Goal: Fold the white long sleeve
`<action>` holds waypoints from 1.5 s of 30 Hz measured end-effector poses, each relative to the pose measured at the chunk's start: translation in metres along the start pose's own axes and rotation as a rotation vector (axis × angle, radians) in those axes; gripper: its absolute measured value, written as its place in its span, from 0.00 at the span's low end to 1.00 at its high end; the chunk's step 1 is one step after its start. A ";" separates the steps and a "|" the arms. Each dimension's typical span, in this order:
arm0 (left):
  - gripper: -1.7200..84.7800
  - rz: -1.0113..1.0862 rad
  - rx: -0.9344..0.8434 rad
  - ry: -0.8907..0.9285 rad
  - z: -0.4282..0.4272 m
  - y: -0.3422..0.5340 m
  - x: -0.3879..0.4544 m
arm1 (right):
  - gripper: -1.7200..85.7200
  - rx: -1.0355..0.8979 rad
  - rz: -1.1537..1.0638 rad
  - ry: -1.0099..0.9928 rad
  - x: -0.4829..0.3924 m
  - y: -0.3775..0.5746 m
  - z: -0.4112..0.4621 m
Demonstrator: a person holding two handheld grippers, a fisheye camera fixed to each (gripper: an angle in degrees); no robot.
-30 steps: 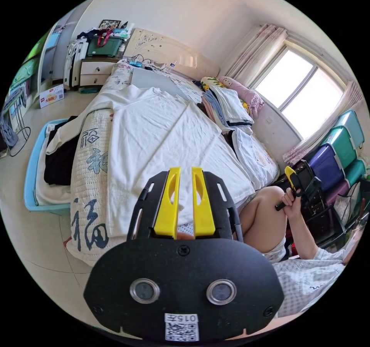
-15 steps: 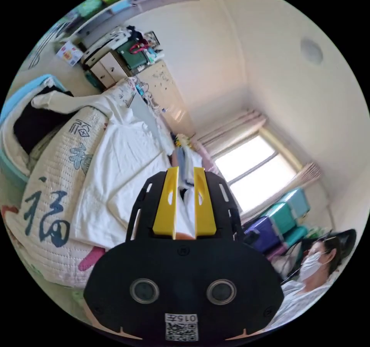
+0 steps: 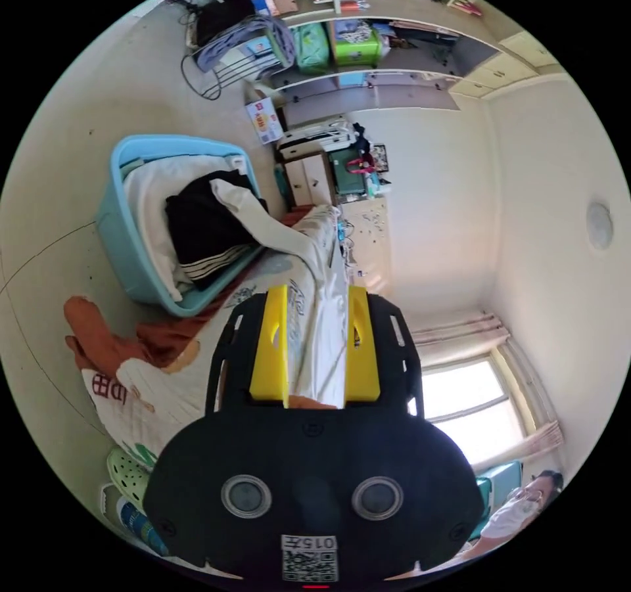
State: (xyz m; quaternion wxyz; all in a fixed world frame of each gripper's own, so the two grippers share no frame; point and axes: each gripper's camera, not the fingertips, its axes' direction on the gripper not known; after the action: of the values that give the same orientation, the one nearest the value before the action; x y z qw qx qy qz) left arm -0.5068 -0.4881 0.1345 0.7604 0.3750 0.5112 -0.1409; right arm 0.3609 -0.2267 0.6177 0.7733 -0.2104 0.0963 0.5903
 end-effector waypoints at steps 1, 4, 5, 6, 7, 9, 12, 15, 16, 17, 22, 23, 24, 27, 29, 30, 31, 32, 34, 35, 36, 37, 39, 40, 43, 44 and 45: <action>0.17 -0.007 -0.003 -0.015 0.008 -0.005 -0.002 | 0.01 -0.014 -0.001 -0.005 0.002 -0.008 0.007; 0.16 -0.004 -0.033 -0.136 0.055 -0.031 -0.011 | 0.01 -0.071 -0.009 0.027 0.010 -0.029 0.040; 0.15 0.025 -0.054 -0.185 0.077 -0.043 -0.013 | 0.01 -0.144 0.015 0.050 0.014 -0.039 0.053; 0.14 0.065 -0.079 -0.238 0.099 -0.056 -0.012 | 0.01 -0.157 0.007 0.048 0.013 -0.051 0.055; 0.13 0.099 -0.091 -0.265 0.110 -0.062 -0.011 | 0.01 -0.161 0.001 0.051 0.013 -0.055 0.054; 0.12 0.293 -0.161 -0.387 0.161 -0.081 0.002 | 0.01 -0.167 -0.012 0.060 0.011 -0.070 0.054; 0.13 0.562 -0.258 -0.663 0.231 -0.089 0.019 | 0.01 -0.174 -0.046 0.065 0.009 -0.087 0.054; 0.11 0.763 -0.307 -0.862 0.293 -0.086 0.024 | 0.01 -0.173 -0.026 0.029 0.016 -0.101 0.054; 0.11 0.795 -0.310 -0.888 0.303 -0.085 0.024 | 0.01 -0.173 -0.021 0.022 0.018 -0.103 0.054; 0.11 0.852 -0.304 -0.939 0.321 -0.083 0.025 | 0.01 -0.174 -0.012 0.010 0.021 -0.108 0.055; 0.14 0.933 -0.265 -1.009 0.374 -0.076 0.021 | 0.01 -0.172 -0.036 0.041 0.017 -0.120 0.060; 0.13 0.916 -0.262 -1.023 0.382 -0.076 0.016 | 0.01 -0.171 -0.044 0.051 0.016 -0.121 0.062; 0.12 0.883 -0.270 -1.040 0.388 -0.076 0.009 | 0.01 -0.170 -0.048 0.057 0.015 -0.122 0.063; 0.08 0.805 -0.268 -0.994 0.390 -0.072 -0.006 | 0.01 -0.170 -0.029 0.030 0.023 -0.123 0.067; 0.05 0.803 -0.238 -0.977 0.384 -0.066 -0.004 | 0.01 -0.171 -0.012 0.006 0.030 -0.122 0.070; 0.03 0.816 -0.221 -0.984 0.379 -0.063 0.001 | 0.01 -0.170 -0.013 0.008 0.031 -0.121 0.073; 0.03 0.822 -0.211 -0.991 0.376 -0.062 0.004 | 0.01 -0.170 -0.017 0.015 0.030 -0.120 0.074; 0.03 0.831 -0.187 -1.009 0.369 -0.060 0.013 | 0.01 -0.169 -0.031 0.038 0.027 -0.117 0.077; 0.02 0.847 -0.157 -1.007 0.354 -0.059 0.034 | 0.01 -0.168 -0.055 0.077 0.022 -0.113 0.081; 0.02 0.865 -0.143 -0.993 0.342 -0.058 0.052 | 0.01 -0.167 -0.070 0.099 0.019 -0.109 0.084; 0.02 0.854 -0.144 -0.972 0.328 -0.058 0.073 | 0.01 -0.167 -0.084 0.119 0.018 -0.104 0.088; 0.02 0.838 -0.153 -0.951 0.321 -0.059 0.083 | 0.01 -0.167 -0.091 0.125 0.017 -0.102 0.090; 0.02 0.782 -0.145 -0.797 0.285 -0.058 0.128 | 0.01 -0.168 -0.091 0.117 0.024 -0.092 0.097; 0.02 0.777 -0.135 -0.747 0.276 -0.056 0.141 | 0.01 -0.169 -0.086 0.109 0.026 -0.090 0.099; 0.02 0.791 -0.131 -0.527 0.240 -0.034 0.207 | 0.01 -0.169 -0.055 0.056 0.043 -0.074 0.107; 0.02 0.824 -0.145 -0.457 0.233 -0.018 0.232 | 0.01 -0.166 -0.032 0.030 0.052 -0.066 0.109; 0.02 0.865 -0.172 -0.388 0.229 0.003 0.257 | 0.01 -0.159 0.004 -0.002 0.061 -0.058 0.111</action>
State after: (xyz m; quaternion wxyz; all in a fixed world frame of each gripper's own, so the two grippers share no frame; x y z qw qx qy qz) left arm -0.2391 -0.6065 -0.0462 0.8589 0.4557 0.1669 0.1636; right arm 0.4222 -0.1371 0.7048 0.7530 -0.2703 0.0485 0.5980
